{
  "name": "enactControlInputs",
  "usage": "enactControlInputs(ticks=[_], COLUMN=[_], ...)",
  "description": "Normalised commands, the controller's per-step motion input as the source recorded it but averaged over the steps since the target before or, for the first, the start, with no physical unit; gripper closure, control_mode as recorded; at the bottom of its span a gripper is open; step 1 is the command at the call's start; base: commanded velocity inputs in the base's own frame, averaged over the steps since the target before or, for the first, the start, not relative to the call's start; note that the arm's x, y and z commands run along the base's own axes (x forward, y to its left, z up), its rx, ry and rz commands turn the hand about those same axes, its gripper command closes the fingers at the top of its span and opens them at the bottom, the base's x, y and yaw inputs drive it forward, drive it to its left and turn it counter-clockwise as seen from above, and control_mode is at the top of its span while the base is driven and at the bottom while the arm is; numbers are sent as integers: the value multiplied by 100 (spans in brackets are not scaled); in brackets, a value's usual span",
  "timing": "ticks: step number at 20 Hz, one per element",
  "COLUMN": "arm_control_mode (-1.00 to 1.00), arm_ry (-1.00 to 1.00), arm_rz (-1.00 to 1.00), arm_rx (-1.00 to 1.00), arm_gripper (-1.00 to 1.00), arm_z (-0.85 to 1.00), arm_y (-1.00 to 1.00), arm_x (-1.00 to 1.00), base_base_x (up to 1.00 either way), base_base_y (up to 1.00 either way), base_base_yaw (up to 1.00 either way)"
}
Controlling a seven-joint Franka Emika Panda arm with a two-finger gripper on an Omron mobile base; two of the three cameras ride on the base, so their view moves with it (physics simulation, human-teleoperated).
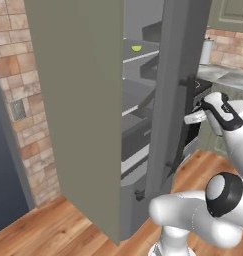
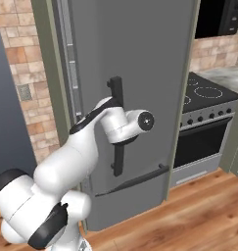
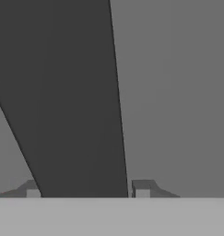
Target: There is a bowl on the dining counter. Grab a lemon wedge from the fridge and place it in the bowl. Then get the liquor bottle and glass cup from the cabinet and place them next to the bowl.
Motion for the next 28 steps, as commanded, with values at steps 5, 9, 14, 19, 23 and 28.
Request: enactControlInputs(ticks=[5, 9, 14, 19, 23, 28], arm_control_mode=[-100, -100, -100, -100, -100, -100], arm_ry=[0, 1, -4, -15, -32, -16], arm_rz=[-7, -8, 0, 0, 0, 0], arm_rx=[7, 5, 0, 0, 0, -12], arm_gripper=[100, -100, -100, -100, -100, -100], arm_z=[7, 1, 0, 0, 2, 13], arm_y=[-73, -46, -3, 0, 0, 22], arm_x=[-19, -8, -13, -74, -100, -97], base_base_x=[0, 0, 0, 0, 0, 0], base_base_y=[0, 0, 0, 0, 0, 0], base_base_yaw=[0, 0, 0, 0, 0, 0])
